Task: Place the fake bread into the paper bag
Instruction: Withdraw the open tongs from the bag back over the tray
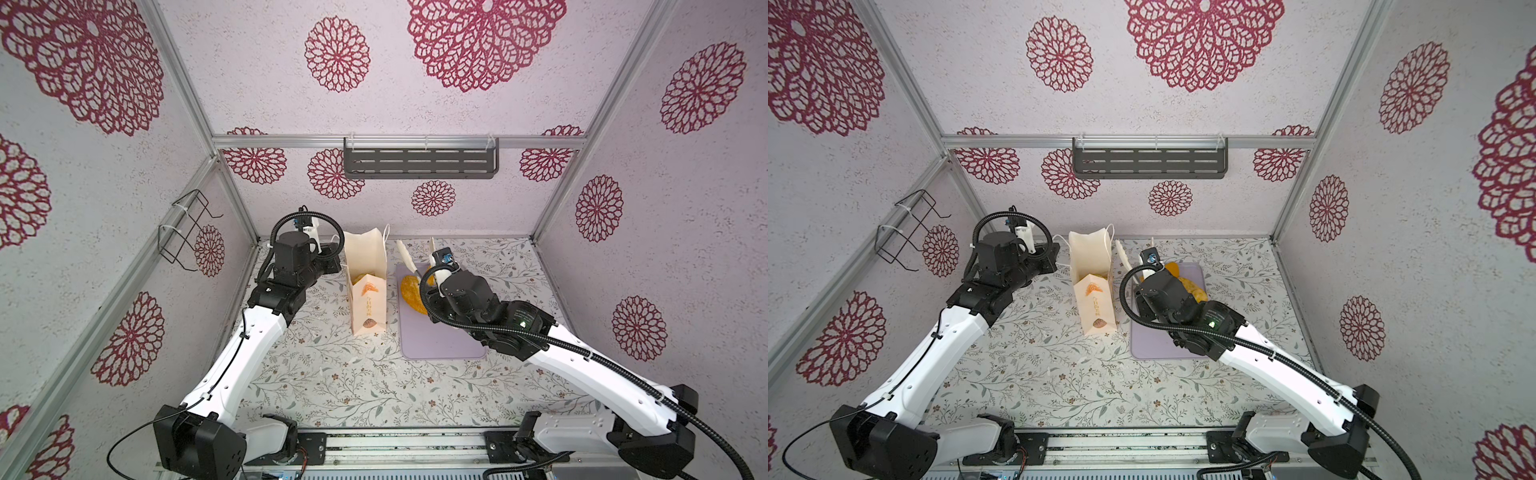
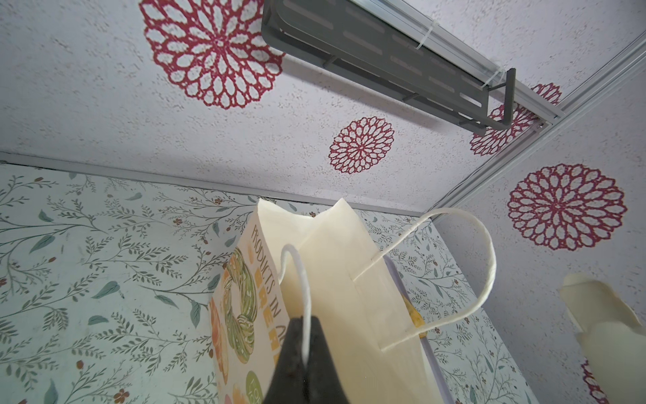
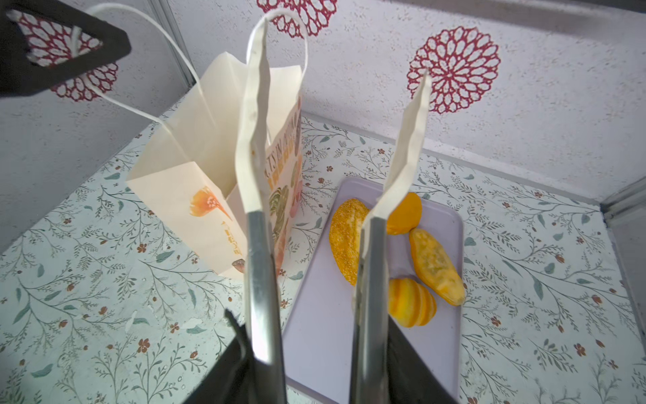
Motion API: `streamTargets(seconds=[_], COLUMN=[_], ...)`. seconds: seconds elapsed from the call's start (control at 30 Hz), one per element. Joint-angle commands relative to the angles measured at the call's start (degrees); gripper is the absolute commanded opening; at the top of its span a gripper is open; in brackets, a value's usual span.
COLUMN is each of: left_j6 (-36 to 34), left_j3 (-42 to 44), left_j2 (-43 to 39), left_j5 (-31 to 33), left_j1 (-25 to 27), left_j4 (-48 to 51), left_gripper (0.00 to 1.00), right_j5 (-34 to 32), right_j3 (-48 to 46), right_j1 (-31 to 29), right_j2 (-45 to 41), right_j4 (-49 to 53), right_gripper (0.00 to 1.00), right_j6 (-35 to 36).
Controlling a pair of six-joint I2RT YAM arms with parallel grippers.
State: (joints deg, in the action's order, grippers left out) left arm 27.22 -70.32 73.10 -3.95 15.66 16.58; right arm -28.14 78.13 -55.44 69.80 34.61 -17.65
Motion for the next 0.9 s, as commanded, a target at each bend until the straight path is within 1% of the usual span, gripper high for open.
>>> streamTargets(seconds=[0.0, 0.27, 0.4, 0.47, 0.87], left_j6=[-0.2, -0.1, -0.6, -1.0, -1.1], left_j3=[0.6, 1.9, 1.0, 0.1, 0.0], left_j2=[-0.1, -1.0, -0.2, 0.2, 1.1], left_j5=[1.4, 2.1, 2.0, 3.1, 3.0], left_j1=[0.3, 0.3, 0.3, 0.2, 0.0], left_j4=[-1.3, -2.6, -1.4, -0.1, 0.0], left_gripper=[0.0, 0.0, 0.0, 0.0, 0.0], right_j5=[-2.3, -0.8, 0.8, 1.9, 5.9], right_j3=[-0.7, -5.7, -8.1, -9.0, -13.5], right_j1=[1.8, 6.9, 9.5, 10.4, 14.2], right_j2=[-4.6, -7.4, -6.7, -6.2, -4.1], right_j4=[-2.5, -3.1, -3.6, -3.8, -5.9], right_gripper=[0.51, 0.5, 0.5, 0.49, 0.48], right_j6=[0.4, 1.9, 2.7, 3.3, 5.9])
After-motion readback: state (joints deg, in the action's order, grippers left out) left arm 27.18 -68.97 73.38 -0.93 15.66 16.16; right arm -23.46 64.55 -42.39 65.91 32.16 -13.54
